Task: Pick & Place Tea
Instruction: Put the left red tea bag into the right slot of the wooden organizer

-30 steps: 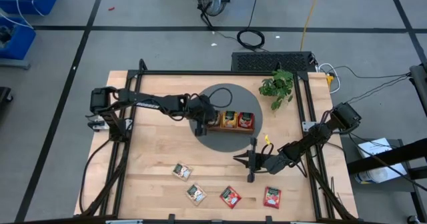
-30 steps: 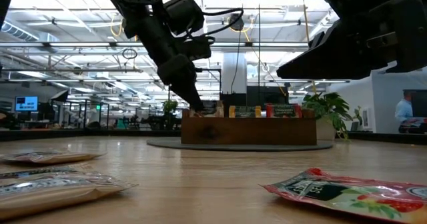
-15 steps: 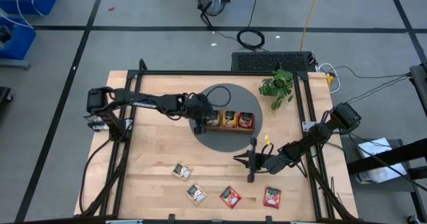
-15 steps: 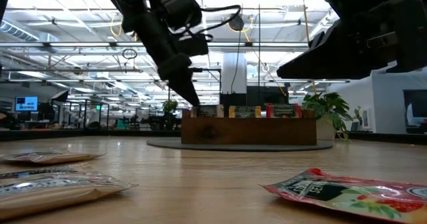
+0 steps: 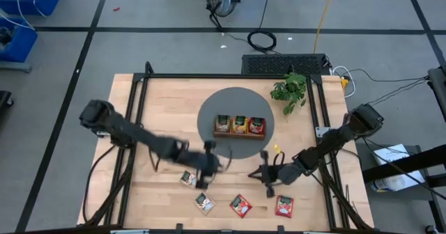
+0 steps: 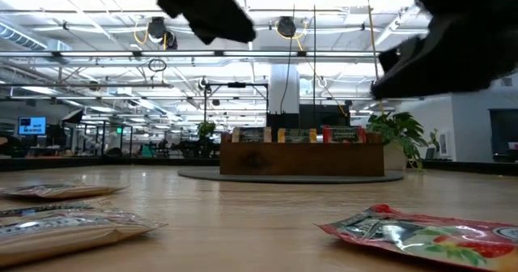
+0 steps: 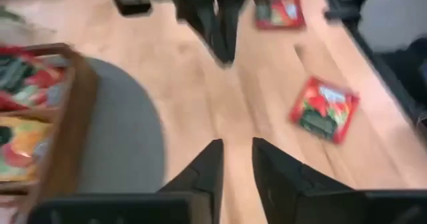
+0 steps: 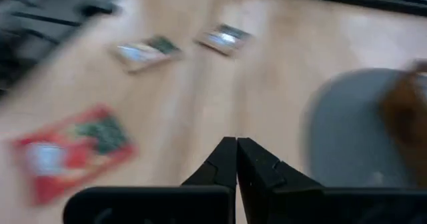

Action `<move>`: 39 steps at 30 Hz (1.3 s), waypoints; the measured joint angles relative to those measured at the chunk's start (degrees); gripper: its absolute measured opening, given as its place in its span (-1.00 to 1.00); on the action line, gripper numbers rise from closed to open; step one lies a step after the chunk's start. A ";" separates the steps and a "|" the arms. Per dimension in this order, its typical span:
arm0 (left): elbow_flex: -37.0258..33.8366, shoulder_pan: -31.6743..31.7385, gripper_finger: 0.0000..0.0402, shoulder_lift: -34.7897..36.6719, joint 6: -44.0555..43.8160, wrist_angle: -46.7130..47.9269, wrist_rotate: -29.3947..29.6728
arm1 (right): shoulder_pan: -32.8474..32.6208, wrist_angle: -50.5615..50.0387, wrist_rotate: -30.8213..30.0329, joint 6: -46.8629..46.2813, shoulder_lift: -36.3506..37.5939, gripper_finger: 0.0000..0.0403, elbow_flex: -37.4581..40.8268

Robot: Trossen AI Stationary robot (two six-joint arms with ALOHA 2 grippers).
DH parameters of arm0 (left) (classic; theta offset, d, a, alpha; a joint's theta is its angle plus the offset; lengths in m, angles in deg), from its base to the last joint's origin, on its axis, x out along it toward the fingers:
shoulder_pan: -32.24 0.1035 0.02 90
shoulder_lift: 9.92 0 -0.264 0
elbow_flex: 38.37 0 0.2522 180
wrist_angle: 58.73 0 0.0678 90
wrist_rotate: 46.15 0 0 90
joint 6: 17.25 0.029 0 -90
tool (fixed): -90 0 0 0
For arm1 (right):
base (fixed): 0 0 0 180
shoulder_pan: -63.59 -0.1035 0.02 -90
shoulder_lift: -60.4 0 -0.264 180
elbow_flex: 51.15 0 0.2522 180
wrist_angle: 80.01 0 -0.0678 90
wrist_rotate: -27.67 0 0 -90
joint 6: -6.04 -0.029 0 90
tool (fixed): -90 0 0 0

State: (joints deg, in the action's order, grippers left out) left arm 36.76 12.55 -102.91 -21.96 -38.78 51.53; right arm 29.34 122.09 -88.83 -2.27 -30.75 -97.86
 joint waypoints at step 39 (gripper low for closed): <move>6.71 -6.65 -0.95 -27.76 -13.00 -18.28 -10.48 | -1.76 2.40 29.71 1.96 -21.73 -1.00 -16.72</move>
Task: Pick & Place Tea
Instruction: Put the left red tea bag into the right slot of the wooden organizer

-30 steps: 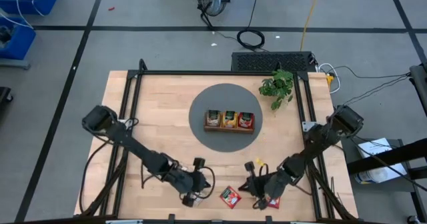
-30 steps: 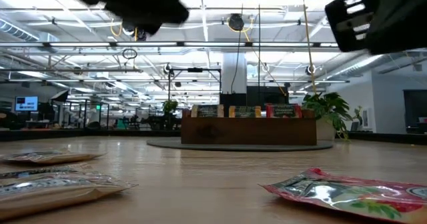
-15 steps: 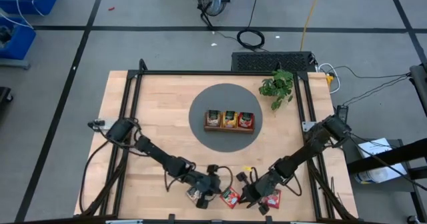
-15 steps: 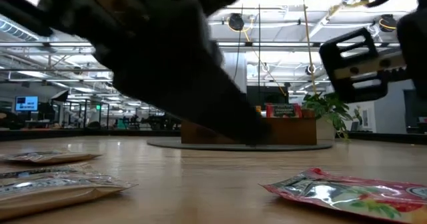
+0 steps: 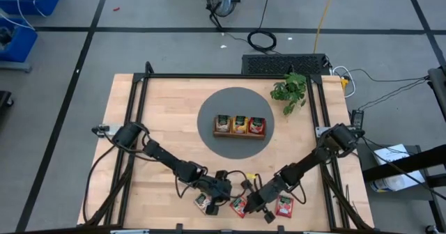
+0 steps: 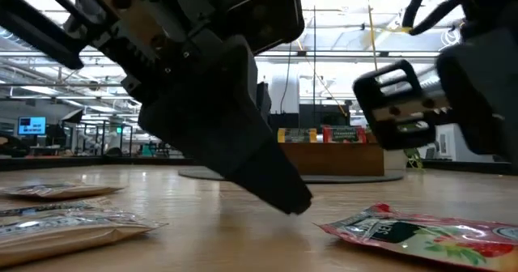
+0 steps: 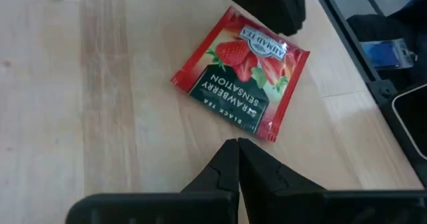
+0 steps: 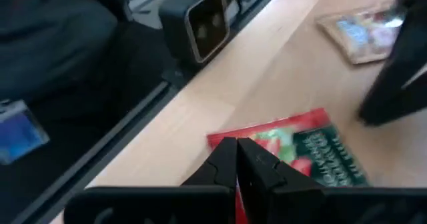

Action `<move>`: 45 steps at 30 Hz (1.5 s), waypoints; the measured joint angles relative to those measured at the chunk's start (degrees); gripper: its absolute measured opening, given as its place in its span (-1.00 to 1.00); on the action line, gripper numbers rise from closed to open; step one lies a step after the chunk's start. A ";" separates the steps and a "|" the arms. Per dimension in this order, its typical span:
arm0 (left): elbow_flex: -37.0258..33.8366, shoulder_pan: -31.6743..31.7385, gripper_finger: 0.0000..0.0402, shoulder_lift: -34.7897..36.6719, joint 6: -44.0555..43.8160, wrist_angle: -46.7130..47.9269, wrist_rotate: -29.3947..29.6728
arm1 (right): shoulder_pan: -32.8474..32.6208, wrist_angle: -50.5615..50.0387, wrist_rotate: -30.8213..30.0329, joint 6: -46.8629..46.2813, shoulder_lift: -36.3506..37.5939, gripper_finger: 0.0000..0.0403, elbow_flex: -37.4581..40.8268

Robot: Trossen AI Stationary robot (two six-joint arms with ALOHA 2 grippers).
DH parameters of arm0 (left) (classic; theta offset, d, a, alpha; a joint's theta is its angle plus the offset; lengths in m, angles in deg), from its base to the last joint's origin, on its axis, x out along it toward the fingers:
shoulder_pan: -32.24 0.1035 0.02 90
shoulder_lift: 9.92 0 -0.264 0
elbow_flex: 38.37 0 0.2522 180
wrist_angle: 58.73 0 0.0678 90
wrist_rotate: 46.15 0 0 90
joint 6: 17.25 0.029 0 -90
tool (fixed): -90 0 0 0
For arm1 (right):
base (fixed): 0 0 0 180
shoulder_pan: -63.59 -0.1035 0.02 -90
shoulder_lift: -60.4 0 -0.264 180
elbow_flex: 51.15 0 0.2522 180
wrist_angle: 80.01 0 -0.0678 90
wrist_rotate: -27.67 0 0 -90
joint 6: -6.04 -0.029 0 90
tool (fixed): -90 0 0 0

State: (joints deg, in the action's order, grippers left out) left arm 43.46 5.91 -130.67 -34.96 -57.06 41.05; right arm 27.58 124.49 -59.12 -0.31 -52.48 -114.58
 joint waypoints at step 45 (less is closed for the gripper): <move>-0.09 1.81 -0.22 6.81 -16.23 15.41 20.51 | -1.03 -10.26 -27.03 -14.56 5.38 -1.00 5.31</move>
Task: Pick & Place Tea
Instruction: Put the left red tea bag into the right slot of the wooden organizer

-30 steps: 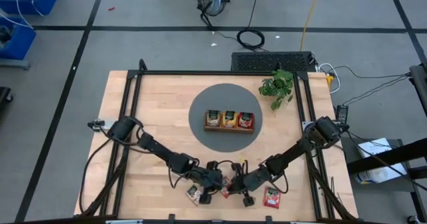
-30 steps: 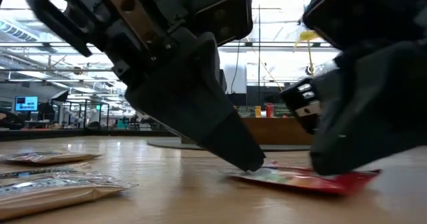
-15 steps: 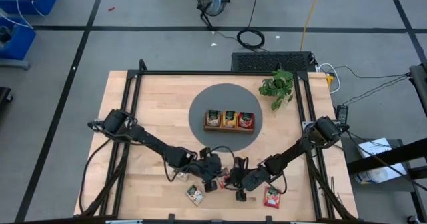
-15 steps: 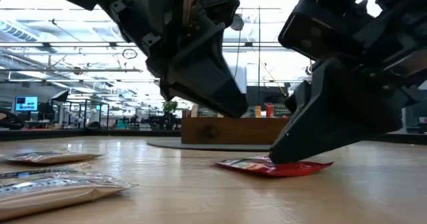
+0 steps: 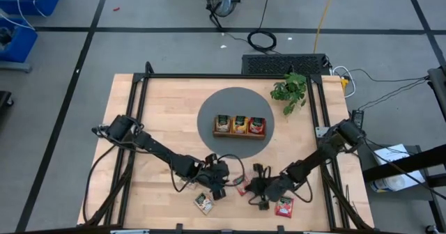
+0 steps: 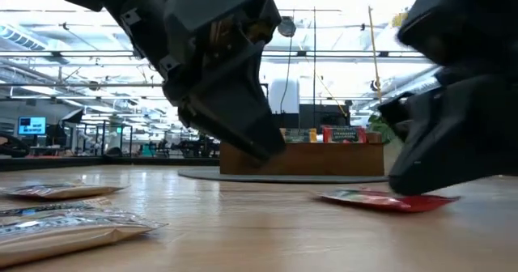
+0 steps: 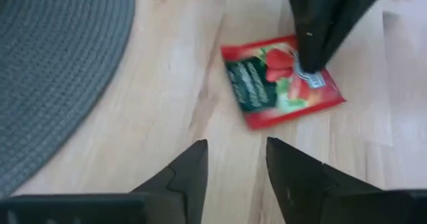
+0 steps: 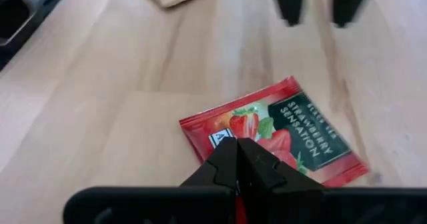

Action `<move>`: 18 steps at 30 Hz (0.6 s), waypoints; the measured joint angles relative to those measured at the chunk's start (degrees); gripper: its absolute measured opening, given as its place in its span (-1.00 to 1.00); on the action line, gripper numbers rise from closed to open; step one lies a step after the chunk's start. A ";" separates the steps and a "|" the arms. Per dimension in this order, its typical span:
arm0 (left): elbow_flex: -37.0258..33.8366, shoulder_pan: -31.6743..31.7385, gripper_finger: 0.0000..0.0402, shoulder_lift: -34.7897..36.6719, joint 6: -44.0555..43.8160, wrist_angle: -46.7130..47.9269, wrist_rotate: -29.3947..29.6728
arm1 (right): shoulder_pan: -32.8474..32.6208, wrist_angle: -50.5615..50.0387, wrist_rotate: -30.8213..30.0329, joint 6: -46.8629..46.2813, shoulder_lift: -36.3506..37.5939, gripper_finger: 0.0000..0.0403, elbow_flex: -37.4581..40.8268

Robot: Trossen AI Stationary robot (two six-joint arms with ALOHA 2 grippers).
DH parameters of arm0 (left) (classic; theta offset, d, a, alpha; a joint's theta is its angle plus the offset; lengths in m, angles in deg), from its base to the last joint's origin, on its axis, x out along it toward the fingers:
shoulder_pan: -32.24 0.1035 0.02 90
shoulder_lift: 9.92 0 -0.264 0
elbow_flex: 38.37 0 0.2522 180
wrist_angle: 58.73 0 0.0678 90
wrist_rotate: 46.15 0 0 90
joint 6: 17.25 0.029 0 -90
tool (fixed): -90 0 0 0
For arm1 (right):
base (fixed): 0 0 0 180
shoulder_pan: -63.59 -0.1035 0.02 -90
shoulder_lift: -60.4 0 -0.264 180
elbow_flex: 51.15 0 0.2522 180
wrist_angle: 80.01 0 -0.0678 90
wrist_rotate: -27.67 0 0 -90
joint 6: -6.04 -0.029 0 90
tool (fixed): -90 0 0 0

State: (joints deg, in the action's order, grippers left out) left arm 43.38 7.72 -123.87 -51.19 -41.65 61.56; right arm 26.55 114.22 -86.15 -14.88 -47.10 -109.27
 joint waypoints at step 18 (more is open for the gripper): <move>0.00 0.61 -0.13 0.00 -2.65 -1.78 -2.51 | -0.56 5.74 2.29 3.84 -0.34 -1.00 -0.15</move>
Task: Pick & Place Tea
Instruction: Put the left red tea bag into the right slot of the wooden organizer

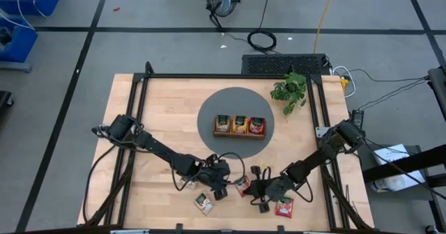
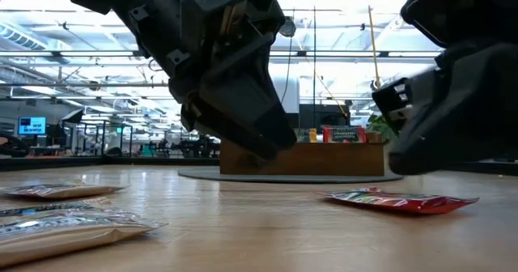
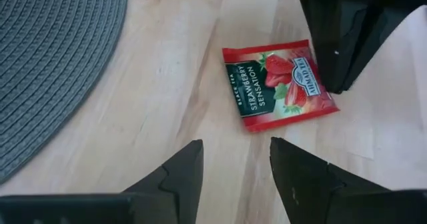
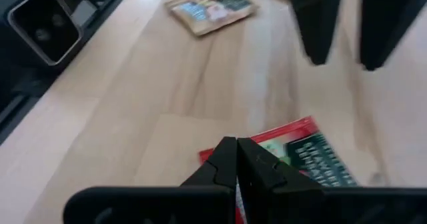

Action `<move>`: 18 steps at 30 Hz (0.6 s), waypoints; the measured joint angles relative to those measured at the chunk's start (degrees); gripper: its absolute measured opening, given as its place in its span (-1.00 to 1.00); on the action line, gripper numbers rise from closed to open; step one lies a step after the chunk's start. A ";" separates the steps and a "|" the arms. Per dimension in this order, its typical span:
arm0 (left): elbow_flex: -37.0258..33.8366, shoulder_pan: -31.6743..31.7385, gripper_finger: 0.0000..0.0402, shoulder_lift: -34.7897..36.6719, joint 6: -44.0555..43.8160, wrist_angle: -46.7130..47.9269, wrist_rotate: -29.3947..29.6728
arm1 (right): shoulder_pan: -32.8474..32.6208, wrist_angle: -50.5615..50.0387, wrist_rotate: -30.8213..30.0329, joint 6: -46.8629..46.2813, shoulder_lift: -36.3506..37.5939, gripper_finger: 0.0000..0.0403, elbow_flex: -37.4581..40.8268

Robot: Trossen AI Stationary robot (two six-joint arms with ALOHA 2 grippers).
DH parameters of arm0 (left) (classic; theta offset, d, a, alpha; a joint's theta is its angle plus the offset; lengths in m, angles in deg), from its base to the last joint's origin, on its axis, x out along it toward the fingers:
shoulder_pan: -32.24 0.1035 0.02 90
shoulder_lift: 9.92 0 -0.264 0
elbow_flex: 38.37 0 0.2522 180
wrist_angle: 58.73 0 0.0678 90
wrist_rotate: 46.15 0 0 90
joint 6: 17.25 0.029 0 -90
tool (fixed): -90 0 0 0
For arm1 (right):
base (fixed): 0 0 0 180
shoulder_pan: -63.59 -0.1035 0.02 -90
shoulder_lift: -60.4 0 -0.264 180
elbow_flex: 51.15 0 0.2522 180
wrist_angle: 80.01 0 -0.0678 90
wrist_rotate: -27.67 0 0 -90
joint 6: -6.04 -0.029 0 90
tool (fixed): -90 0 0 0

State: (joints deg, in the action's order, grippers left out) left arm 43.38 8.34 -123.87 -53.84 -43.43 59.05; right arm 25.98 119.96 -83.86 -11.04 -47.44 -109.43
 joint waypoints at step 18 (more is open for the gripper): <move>0.00 -0.02 -0.13 -0.02 7.71 -3.20 3.33 | -0.02 -7.50 3.81 -3.12 0.22 -1.00 -0.15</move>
State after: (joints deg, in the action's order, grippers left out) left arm 43.38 8.31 -123.89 -46.14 -46.63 62.38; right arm 25.96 112.47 -80.04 -14.16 -47.22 -109.58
